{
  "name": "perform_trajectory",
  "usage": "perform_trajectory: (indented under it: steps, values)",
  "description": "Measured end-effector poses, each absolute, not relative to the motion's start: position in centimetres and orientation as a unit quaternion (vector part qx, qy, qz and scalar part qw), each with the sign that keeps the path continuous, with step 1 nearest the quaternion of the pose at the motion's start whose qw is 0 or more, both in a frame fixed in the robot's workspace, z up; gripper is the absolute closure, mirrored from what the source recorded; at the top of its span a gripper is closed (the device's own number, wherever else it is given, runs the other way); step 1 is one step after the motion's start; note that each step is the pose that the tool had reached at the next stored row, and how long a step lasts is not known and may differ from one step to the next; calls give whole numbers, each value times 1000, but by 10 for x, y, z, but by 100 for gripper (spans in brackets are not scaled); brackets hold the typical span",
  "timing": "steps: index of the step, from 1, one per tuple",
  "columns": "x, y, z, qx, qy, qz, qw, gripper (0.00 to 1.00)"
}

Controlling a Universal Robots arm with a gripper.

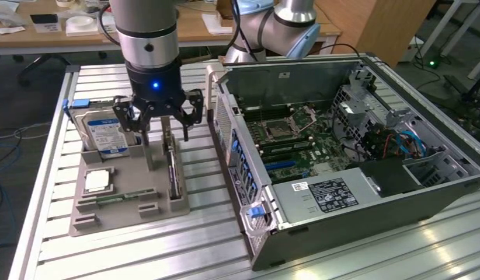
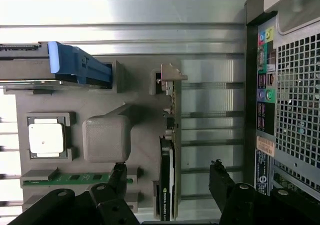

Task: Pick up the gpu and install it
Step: 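Pick up the gpu and move the gpu toward the slot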

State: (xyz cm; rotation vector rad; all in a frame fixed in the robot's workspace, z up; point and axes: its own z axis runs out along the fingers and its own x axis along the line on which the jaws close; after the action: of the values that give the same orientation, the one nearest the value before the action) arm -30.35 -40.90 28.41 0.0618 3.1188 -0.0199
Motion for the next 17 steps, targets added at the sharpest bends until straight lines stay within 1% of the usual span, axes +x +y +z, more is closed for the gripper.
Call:
perform_trajectory:
  steps: [5,17]
  values:
    - [-303,-414,277,18,1000,-7,11,24]
    - [-303,-415,256,17,1000,-7,11,24]
